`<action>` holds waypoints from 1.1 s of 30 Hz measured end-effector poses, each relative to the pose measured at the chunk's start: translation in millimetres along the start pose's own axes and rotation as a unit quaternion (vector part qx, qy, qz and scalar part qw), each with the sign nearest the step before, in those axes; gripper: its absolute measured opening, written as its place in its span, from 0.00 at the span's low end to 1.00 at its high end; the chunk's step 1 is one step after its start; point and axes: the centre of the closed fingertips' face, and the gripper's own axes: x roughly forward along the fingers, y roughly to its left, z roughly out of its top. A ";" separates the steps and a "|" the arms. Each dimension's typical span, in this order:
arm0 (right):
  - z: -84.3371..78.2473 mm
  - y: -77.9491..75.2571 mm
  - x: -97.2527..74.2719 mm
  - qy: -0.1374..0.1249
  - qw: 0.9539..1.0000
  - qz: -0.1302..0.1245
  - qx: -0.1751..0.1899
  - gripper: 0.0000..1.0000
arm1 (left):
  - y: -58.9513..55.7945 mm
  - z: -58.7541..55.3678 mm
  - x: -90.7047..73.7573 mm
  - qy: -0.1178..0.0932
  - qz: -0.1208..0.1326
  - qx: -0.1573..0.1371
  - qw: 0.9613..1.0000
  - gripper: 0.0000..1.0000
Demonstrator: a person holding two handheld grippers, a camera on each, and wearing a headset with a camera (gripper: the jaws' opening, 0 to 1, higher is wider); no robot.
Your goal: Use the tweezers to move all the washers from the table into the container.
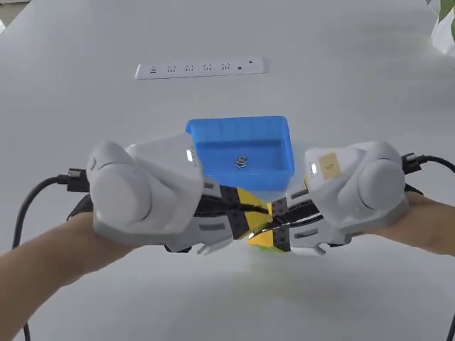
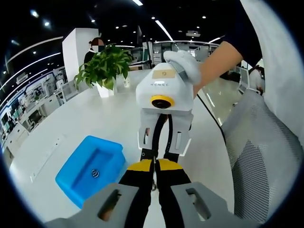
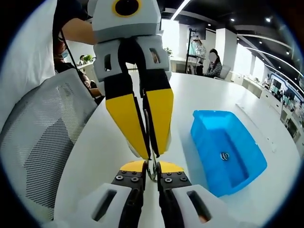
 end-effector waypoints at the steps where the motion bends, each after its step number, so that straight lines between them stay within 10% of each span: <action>1: 0.0 0.0 0.0 0.000 1.000 0.000 0.001 0.10 | 0.1 0.0 0.0 -0.001 0.001 -0.002 1.000 0.06; 33: 16.3 -7.7 -10.4 -0.017 0.999 -0.021 0.027 0.09 | 5.1 -17.8 -37.1 0.000 0.056 -0.055 0.997 0.15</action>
